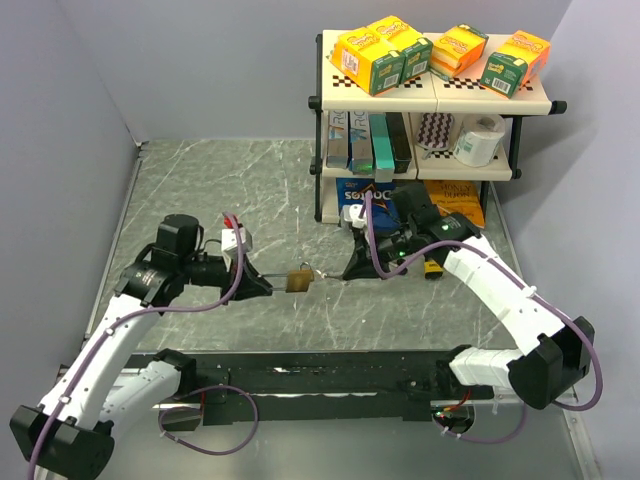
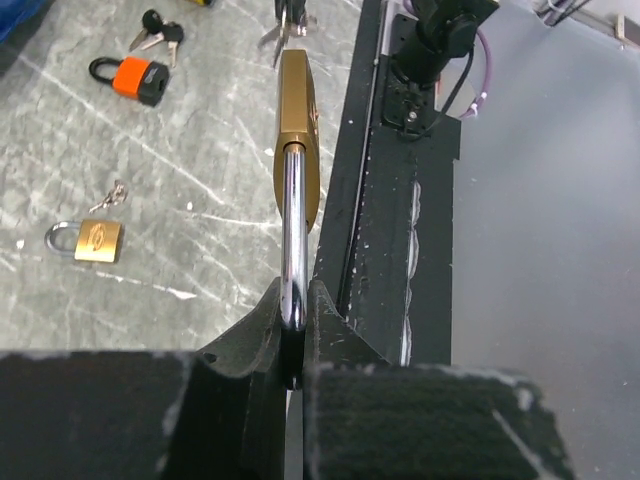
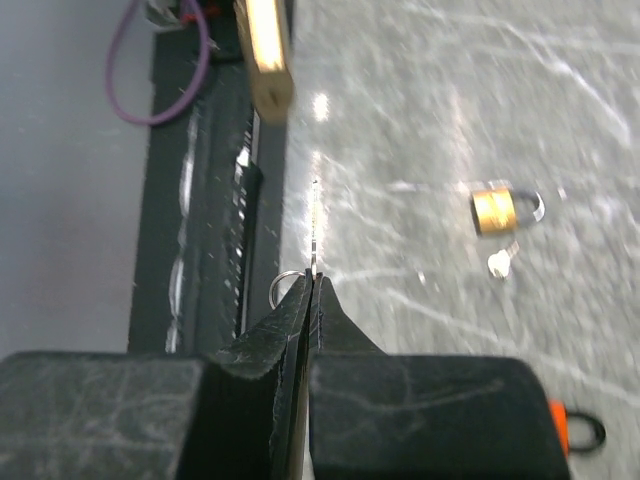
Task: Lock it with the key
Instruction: Lock the lock, then place the key at the center of the board.
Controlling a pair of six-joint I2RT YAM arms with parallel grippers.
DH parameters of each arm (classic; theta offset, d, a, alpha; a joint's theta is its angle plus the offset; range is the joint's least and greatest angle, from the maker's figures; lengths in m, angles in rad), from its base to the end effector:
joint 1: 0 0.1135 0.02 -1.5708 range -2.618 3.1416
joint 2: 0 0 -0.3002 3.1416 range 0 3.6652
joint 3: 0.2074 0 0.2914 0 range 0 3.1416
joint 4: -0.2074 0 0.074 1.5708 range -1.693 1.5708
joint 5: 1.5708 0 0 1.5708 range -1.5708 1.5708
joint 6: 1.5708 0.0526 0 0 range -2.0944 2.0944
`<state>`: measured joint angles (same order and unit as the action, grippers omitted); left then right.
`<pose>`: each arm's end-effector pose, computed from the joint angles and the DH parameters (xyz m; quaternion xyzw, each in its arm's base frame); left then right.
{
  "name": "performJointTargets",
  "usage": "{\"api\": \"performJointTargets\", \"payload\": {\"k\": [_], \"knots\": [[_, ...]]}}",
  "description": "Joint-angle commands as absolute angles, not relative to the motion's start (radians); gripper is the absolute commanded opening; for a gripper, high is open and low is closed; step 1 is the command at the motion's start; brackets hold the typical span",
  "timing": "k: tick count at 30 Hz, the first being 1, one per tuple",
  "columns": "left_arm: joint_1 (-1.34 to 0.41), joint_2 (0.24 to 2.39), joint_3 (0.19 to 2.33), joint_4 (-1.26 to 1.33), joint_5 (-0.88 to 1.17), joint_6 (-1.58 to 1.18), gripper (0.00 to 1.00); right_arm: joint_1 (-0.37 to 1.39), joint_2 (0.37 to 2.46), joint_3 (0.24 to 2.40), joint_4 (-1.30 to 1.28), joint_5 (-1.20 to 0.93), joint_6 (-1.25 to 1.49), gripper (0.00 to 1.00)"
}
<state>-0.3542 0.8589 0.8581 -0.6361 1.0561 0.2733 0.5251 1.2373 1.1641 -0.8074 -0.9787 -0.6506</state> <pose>0.1618 -0.1086 0.3412 0.4538 0.6637 -0.4653 0.3703 0.2172 0.1763 0.3564 -0.5929 0.6030 0.4227 0.3257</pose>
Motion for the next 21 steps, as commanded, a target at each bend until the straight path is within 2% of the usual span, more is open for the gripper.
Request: {"api": "performJointTargets", "payload": {"k": [1,8,17,21], "knots": [[-0.287,0.842,0.874,-0.595,1.152,0.292,0.01,0.489,1.215,1.169,-0.842,-0.944,-0.716,0.00],[-0.054,0.890,0.799,-0.351,1.206,-0.071,0.01,0.574,1.359,1.167,-0.605,-0.764,-0.545,0.00],[0.225,0.962,0.749,-0.255,1.062,-0.308,0.01,0.761,1.656,1.294,-0.350,-0.614,-0.281,0.00],[0.264,0.965,0.744,-0.265,1.002,-0.293,0.01,0.787,1.814,1.370,-0.281,-0.580,-0.189,0.00]]}}
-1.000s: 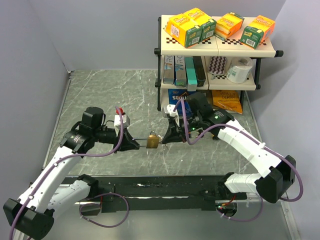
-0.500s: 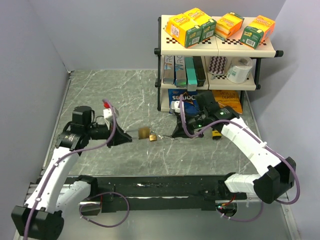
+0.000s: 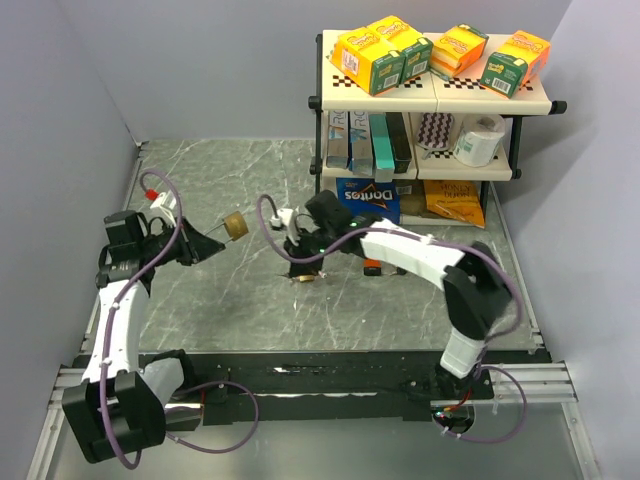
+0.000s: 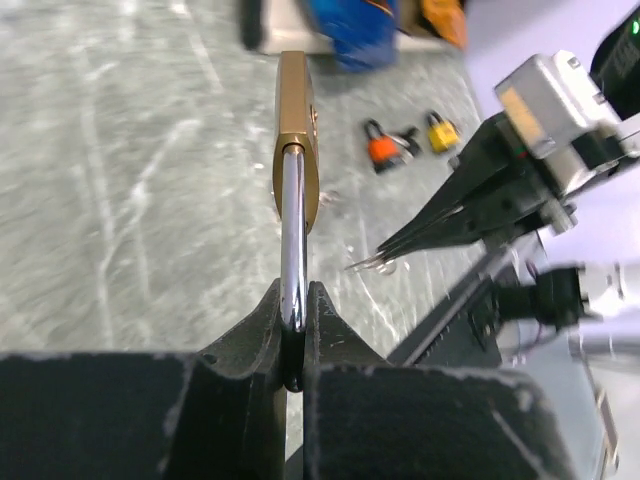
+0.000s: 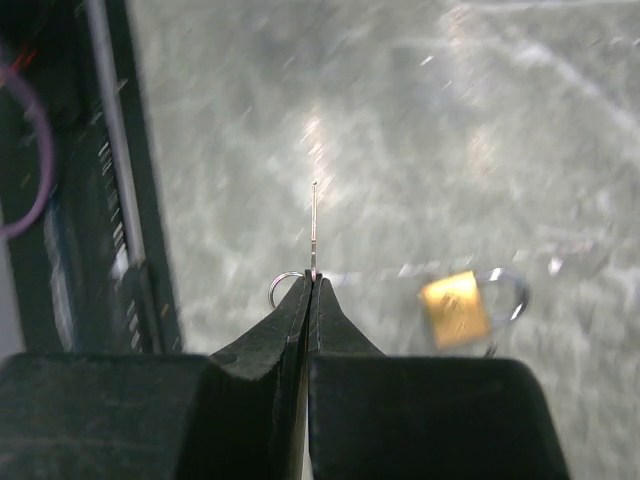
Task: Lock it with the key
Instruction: Place the key at the center of the board.
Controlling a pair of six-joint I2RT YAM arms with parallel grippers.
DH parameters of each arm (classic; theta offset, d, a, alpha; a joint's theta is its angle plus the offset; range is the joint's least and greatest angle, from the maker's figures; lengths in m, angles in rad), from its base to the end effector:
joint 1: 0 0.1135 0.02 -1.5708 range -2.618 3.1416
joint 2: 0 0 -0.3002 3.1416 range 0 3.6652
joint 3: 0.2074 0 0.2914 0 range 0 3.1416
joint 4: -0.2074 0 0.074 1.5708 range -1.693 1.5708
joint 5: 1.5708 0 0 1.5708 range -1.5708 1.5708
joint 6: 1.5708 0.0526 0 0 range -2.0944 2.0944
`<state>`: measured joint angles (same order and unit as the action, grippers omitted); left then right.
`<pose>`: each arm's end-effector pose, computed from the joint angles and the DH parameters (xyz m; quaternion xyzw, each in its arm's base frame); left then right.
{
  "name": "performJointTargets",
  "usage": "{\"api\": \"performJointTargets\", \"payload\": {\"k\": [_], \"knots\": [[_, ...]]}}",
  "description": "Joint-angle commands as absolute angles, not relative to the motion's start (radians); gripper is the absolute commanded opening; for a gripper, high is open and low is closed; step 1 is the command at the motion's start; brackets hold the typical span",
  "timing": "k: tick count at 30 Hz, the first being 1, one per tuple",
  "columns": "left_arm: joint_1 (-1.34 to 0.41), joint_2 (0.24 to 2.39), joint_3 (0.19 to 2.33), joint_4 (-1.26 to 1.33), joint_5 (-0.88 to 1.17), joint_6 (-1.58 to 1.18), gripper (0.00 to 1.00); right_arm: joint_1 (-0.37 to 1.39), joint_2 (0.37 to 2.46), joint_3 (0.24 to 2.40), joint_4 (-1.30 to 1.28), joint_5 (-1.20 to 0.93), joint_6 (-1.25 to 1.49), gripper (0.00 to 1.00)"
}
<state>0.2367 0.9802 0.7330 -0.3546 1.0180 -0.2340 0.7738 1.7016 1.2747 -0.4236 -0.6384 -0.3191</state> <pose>0.2319 0.0099 0.2937 0.0405 0.8044 -0.4307 0.4073 0.2787 0.3161 0.2603 -0.5562 0.7017 0.3615 0.2598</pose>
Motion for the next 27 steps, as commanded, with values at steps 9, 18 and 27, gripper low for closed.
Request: {"api": "performJointTargets", "payload": {"k": [9,18,27], "knots": [[0.276,0.923,0.726,-0.265,0.973,-0.272,0.01,0.787,1.986,1.462,-0.232,-0.597,-0.092,0.00],[0.278,0.956,0.736,-0.285,0.991,-0.227,0.01,0.772,2.072,1.480,-0.206,-0.627,-0.051,0.00],[0.278,0.940,0.739,-0.305,0.980,-0.189,0.01,0.769,2.138,1.522,-0.169,-0.638,-0.003,0.00]]}}
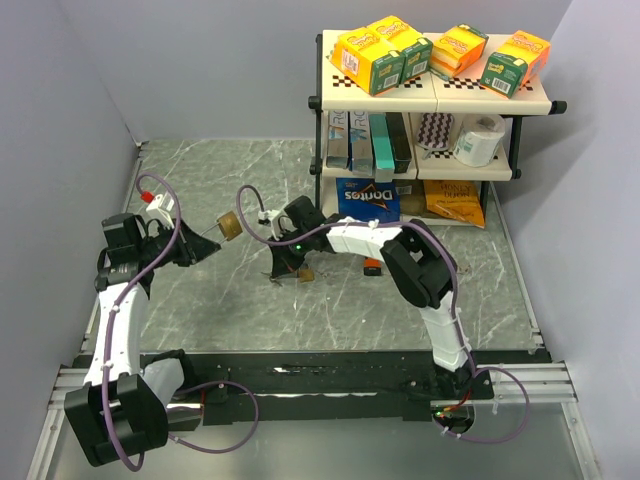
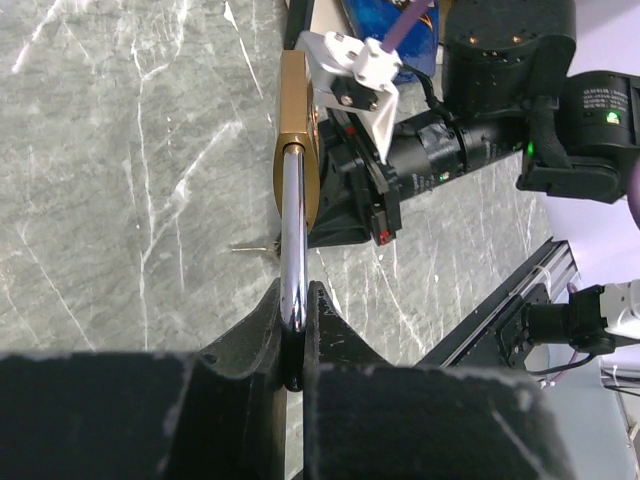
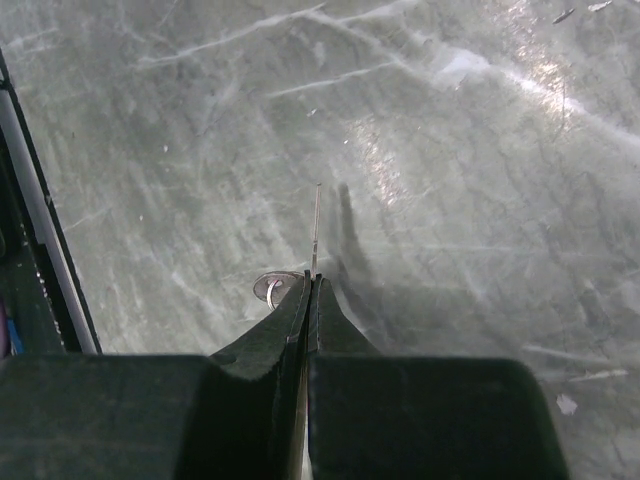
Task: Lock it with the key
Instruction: Place the key at the center of the board.
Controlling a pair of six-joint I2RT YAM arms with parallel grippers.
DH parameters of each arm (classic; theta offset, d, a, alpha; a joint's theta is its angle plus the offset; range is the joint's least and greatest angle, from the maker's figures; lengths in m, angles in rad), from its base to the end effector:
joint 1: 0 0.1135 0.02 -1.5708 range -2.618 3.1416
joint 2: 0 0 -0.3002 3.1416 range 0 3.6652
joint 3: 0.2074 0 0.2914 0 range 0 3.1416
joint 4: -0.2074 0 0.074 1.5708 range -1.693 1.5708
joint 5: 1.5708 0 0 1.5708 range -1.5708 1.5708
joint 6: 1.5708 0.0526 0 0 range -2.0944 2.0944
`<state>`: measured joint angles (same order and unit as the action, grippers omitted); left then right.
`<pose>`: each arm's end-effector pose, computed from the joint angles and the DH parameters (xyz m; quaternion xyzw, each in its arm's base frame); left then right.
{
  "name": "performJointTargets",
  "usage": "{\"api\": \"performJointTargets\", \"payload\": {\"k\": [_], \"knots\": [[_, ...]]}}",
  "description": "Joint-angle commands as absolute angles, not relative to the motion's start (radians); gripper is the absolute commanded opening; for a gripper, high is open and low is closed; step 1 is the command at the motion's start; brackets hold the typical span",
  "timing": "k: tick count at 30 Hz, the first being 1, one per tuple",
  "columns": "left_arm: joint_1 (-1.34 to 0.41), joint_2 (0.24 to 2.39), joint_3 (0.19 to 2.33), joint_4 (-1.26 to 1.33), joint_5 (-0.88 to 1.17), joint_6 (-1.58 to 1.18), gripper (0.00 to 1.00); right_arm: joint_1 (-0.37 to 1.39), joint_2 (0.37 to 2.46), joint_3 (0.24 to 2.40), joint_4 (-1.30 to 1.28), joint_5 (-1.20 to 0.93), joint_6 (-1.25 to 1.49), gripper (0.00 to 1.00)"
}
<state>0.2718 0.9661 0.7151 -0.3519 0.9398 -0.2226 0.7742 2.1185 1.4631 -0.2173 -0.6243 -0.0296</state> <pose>0.2300 0.0200 0.2882 0.0112 0.8168 -0.3905 0.4246 0.3460 0.3813 0.1542 -0.4465 0.7819 0.3872 0.1982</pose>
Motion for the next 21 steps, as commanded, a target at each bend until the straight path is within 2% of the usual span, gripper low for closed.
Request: {"api": "performJointTargets", "payload": {"k": [1,3,4,6,7,8,13,16,21], "knots": [[0.278,0.939,0.739,-0.308,0.979,-0.184,0.01,0.769,2.140,1.523,-0.172,-0.635,-0.003,0.00],[0.276,0.939,0.744,-0.321,0.976,-0.172,0.01,0.764,2.138,1.526,-0.172,-0.630,-0.003,0.07],[0.278,0.940,0.744,-0.324,0.973,-0.166,0.01,0.759,2.140,1.526,-0.172,-0.632,-0.005,0.22],[0.276,0.948,0.750,-0.334,0.976,-0.150,0.01,0.756,2.129,1.531,-0.173,-0.630,-0.009,0.38],[0.276,0.950,0.752,-0.337,0.979,-0.146,0.01,0.752,2.126,1.532,-0.172,-0.630,-0.011,0.49],[0.276,0.954,0.758,-0.342,0.979,-0.140,0.01,0.749,2.114,1.534,-0.172,-0.627,-0.014,0.54],[0.276,0.971,0.811,-0.435,1.012,-0.022,0.01,0.746,2.039,1.543,-0.189,-0.673,-0.060,0.68],[0.276,0.994,0.899,-0.558,1.044,0.161,0.01,0.749,1.946,1.508,-0.183,-0.747,-0.123,0.74],[0.278,1.077,1.017,-0.947,1.158,0.709,0.01,0.741,1.801,1.445,-0.271,-0.862,-0.344,0.79]]}}
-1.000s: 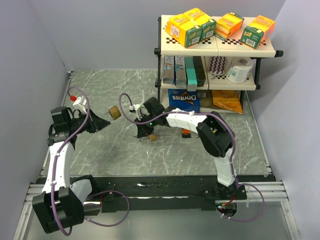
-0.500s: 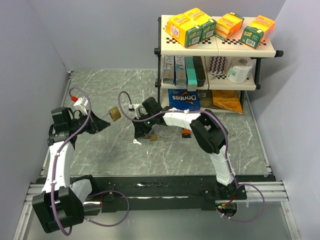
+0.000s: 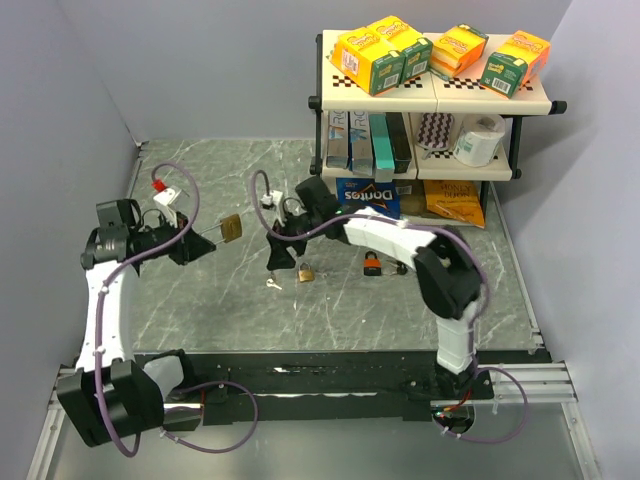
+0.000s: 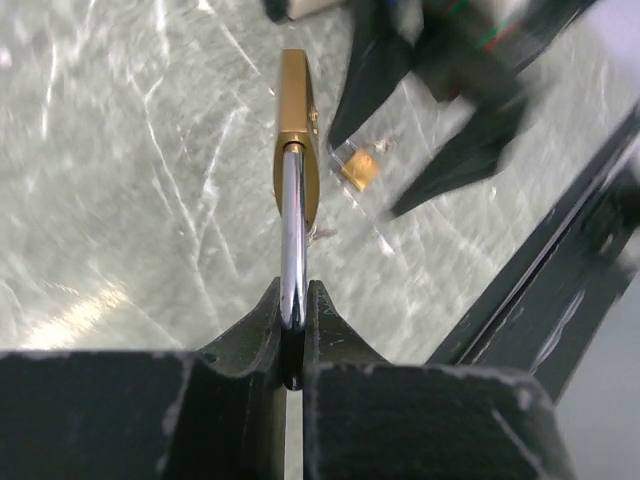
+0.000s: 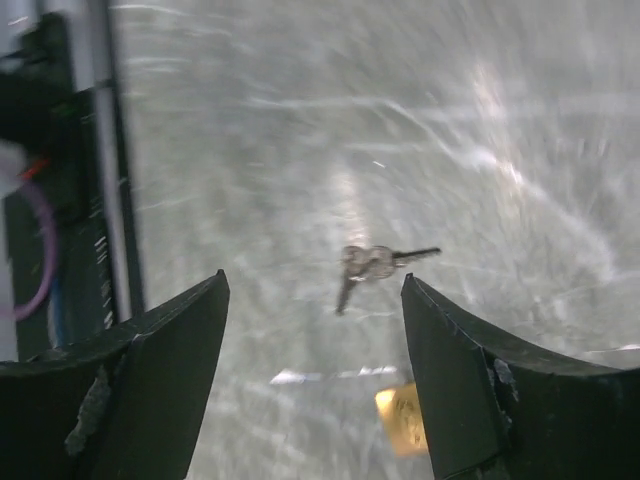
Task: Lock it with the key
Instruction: Place the key at the center of the board, then place the lock at the center of the board.
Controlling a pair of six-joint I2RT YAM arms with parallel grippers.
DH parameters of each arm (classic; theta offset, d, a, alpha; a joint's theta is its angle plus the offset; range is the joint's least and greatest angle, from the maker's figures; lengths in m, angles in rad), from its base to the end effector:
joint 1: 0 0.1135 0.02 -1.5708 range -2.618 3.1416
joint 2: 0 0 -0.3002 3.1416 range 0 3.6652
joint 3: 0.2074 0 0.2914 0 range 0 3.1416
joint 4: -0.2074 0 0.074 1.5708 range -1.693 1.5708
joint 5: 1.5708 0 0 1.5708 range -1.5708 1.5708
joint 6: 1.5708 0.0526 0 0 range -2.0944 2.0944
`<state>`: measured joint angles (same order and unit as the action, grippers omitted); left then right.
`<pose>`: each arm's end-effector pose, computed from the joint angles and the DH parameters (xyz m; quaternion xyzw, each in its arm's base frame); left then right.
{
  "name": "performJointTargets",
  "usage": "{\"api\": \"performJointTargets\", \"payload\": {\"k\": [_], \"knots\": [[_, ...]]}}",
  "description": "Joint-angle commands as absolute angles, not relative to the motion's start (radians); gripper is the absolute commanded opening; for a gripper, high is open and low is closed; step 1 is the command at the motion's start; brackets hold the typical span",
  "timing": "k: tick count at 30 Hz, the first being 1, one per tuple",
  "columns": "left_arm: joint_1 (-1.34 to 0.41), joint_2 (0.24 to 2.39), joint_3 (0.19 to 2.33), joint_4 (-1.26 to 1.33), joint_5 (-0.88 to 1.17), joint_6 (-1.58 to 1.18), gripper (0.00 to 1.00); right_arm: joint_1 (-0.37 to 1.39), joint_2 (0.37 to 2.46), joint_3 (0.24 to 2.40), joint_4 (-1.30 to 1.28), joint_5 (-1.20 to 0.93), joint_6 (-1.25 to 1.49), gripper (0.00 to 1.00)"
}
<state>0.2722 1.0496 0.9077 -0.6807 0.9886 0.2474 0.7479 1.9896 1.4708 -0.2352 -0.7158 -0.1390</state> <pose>0.2346 0.0199 0.3175 0.1632 0.8215 -0.3441 0.4243 0.3448 0.3669 0.2206 -0.4945 0.7168 0.4182 0.2585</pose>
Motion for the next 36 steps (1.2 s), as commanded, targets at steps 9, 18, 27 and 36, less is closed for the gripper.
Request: {"api": "performJointTargets", "payload": {"k": [9,18,27,36], "knots": [[0.249,1.140,1.109,-1.374,1.175,1.347,0.01,0.744,1.634,1.410,-0.304,-0.956,-0.479,0.95],[0.132,1.105,1.095,-1.371,1.186,1.396,0.01,0.801,1.692,1.457,-0.284,-0.962,-0.440,0.94],[0.091,1.101,1.108,-1.336,1.201,1.326,0.01,0.845,1.715,1.439,-0.223,-0.901,-0.417,0.75],[0.089,1.112,1.112,-1.325,1.220,1.266,0.01,0.871,1.738,1.437,-0.238,-0.853,-0.457,0.60]]}}
